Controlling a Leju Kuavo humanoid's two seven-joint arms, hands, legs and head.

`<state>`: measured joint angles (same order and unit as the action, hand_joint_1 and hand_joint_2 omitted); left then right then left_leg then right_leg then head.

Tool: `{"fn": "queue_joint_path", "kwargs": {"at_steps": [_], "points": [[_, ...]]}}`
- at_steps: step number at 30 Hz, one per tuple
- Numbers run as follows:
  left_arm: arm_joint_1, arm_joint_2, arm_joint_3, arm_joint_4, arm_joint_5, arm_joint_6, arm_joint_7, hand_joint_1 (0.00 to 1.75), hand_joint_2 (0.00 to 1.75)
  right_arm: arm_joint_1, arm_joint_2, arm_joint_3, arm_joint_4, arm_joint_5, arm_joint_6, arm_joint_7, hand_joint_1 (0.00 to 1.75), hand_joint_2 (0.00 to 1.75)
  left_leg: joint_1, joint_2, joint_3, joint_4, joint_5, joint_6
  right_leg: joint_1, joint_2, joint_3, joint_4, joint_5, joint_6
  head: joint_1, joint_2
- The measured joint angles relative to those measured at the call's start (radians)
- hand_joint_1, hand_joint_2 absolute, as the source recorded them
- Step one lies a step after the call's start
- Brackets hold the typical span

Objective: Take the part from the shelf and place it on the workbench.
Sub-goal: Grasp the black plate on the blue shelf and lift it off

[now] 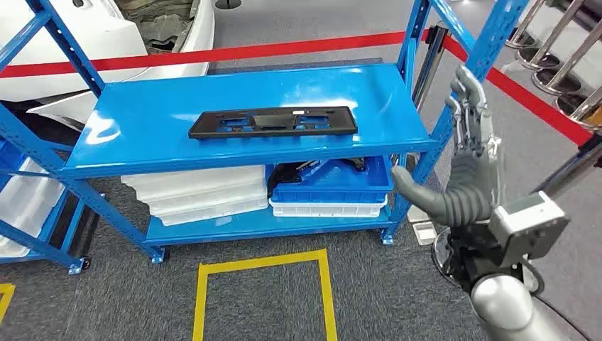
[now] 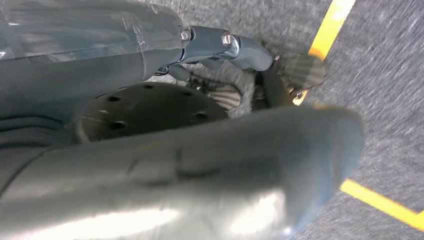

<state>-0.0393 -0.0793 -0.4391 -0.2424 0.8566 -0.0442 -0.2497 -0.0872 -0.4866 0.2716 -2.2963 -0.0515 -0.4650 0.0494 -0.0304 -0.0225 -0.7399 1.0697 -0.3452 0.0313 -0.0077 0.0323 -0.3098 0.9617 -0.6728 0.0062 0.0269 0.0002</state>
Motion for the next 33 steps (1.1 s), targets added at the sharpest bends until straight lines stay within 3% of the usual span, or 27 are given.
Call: {"fn": "queue_joint_path", "kwargs": {"at_steps": [3, 5, 6, 8, 9, 10, 11, 13, 14, 15, 16, 18, 20, 24, 29, 31, 33], "points": [[-0.008, 0.0, -0.001, 0.0, 0.005, 0.004, 0.007, 0.0, 0.0, -0.002, 0.002, -0.005, 0.0, 0.002, 0.001, -0.001, 0.0, 1.75, -0.006, 0.003, 0.016, 0.008, -0.026, 0.014, -0.009, 0.001, 0.026, -0.021, -0.018, 0.02, 0.0, 0.0], [-0.021, 0.001, -0.001, 0.0, 0.01, 0.005, 0.01, 0.0, 0.0, -0.008, 0.002, -0.01, -0.002, 0.006, 0.003, -0.004, 0.0, 1.75, 0.001, 0.004, 0.045, -0.015, -0.047, 0.025, -0.012, -0.011, 0.029, 0.001, -0.041, 0.031, 0.001, 0.0], [-0.026, 0.002, -0.002, -0.001, 0.012, 0.005, 0.011, 0.0, 0.0, -0.01, 0.002, -0.013, -0.002, 0.008, 0.003, -0.005, 0.0, 1.75, 0.007, 0.004, 0.062, -0.032, -0.054, 0.026, -0.012, -0.017, 0.0, 0.052, -0.058, 0.035, 0.005, 0.0], [-0.03, 0.002, -0.006, -0.001, 0.014, 0.006, 0.011, 0.0, 0.0, -0.012, 0.003, -0.015, -0.002, 0.009, 0.005, -0.005, 0.0, 1.75, 0.015, 0.004, 0.088, -0.052, -0.067, 0.022, -0.015, -0.022, -0.116, 0.207, -0.085, 0.048, 0.012, 0.0], [-0.029, 0.001, -0.009, -0.001, 0.016, 0.007, 0.011, 0.0, 0.0, -0.011, 0.003, -0.016, -0.001, 0.009, 0.005, -0.005, 0.0, 1.75, 0.019, 0.004, 0.101, -0.057, -0.076, 0.017, -0.018, -0.023, -0.175, 0.266, -0.08, 0.054, 0.014, 0.0], [-0.028, 0.001, -0.012, 0.0, 0.019, 0.009, 0.011, 0.0, 0.0, -0.009, 0.003, -0.016, -0.001, 0.009, 0.006, -0.004, 0.0, 1.75, 0.024, 0.003, 0.114, -0.06, -0.086, 0.011, -0.021, -0.023, -0.222, 0.291, -0.053, 0.061, 0.017, 0.0], [-0.026, 0.001, -0.014, 0.0, 0.021, 0.012, 0.011, 0.0, 0.0, -0.008, 0.004, -0.016, 0.0, 0.009, 0.006, -0.004, 0.0, 1.75, 0.029, 0.003, 0.128, -0.059, -0.098, 0.004, -0.025, -0.024, -0.249, 0.273, -0.002, 0.067, 0.019, 0.0], [-0.022, 0.002, -0.017, 0.001, 0.026, 0.018, 0.012, 0.0, 0.0, -0.008, 0.005, -0.016, 0.002, 0.01, 0.007, -0.002, 0.0, 0.87, 0.039, 0.001, 0.152, -0.055, -0.121, -0.01, -0.032, -0.026, -0.263, 0.17, 0.118, 0.079, 0.023, 0.0], [-0.021, 0.002, -0.018, 0.002, 0.029, 0.02, 0.012, 0.0, 0.0, -0.008, 0.006, -0.015, 0.003, 0.013, 0.008, 0.002, 0.0, 0.44, 0.04, -0.002, 0.157, -0.049, -0.13, -0.018, -0.032, -0.026, -0.26, 0.127, 0.155, 0.08, 0.027, 0.0], [-0.02, 0.003, -0.019, 0.003, 0.033, 0.022, 0.012, 0.0, 0.0, -0.008, 0.006, -0.015, 0.005, 0.017, 0.009, 0.009, 0.0, 0.0, 0.04, -0.004, 0.158, -0.043, -0.136, -0.025, -0.031, -0.026, -0.255, 0.098, 0.165, 0.075, 0.03, 0.0], [-0.02, 0.004, -0.02, 0.004, 0.036, 0.022, 0.013, 0.0, 0.0, -0.007, 0.007, -0.015, 0.007, 0.023, 0.012, 0.019, 0.0, 0.0, 0.038, -0.006, 0.155, -0.038, -0.14, -0.029, -0.029, -0.025, -0.251, 0.089, 0.157, 0.067, 0.03, 0.0], [-0.021, 0.004, -0.022, 0.004, 0.041, 0.022, 0.016, 0.0, 0.0, -0.009, 0.008, -0.014, 0.009, 0.035, 0.021, 0.044, 0.0, 0.87, 0.034, -0.006, 0.151, -0.032, -0.143, -0.03, -0.028, -0.022, -0.243, 0.073, 0.143, 0.053, 0.028, 0.0], [-0.022, 0.004, -0.023, 0.004, 0.046, 0.022, 0.018, 0.0, 0.0, -0.012, 0.008, -0.014, 0.012, 0.044, 0.031, 0.067, 0.0, 1.75, 0.033, -0.006, 0.154, -0.032, -0.142, -0.028, -0.027, -0.021, -0.24, 0.072, 0.139, 0.046, 0.023, 0.0], [-0.025, 0.004, -0.024, 0.004, 0.054, 0.022, 0.019, 0.0, 0.0, -0.013, 0.008, -0.013, 0.022, 0.053, 0.045, 0.097, 0.0, 1.75, 0.034, -0.005, 0.164, -0.036, -0.141, -0.028, -0.024, -0.023, -0.23, 0.072, 0.13, 0.032, 0.02, 0.0], [-0.026, 0.005, -0.025, 0.004, 0.057, 0.013, 0.019, 0.0, 0.0, -0.003, 0.008, -0.017, 0.027, 0.054, 0.051, 0.111, 0.0, 1.75, 0.038, -0.005, 0.168, -0.038, -0.145, -0.03, -0.021, -0.024, -0.226, 0.068, 0.125, 0.025, 0.019, 0.0], [-0.027, 0.007, -0.025, 0.004, 0.062, 0.009, 0.018, 0.0, 0.0, 0.008, 0.008, -0.022, 0.027, 0.054, 0.051, 0.115, 0.0, 1.75, 0.035, -0.002, 0.179, -0.058, -0.152, -0.027, -0.024, -0.026, -0.219, 0.063, 0.136, 0.028, 0.018, 0.0], [-0.026, 0.008, -0.026, 0.004, 0.067, 0.009, 0.017, 0.0, 0.0, 0.019, 0.006, -0.027, 0.027, 0.055, 0.052, 0.119, 0.0, 1.75, 0.032, 0.001, 0.217, -0.112, -0.153, -0.017, -0.027, -0.031, -0.206, 0.07, 0.157, 0.04, 0.018, 0.0]]}}
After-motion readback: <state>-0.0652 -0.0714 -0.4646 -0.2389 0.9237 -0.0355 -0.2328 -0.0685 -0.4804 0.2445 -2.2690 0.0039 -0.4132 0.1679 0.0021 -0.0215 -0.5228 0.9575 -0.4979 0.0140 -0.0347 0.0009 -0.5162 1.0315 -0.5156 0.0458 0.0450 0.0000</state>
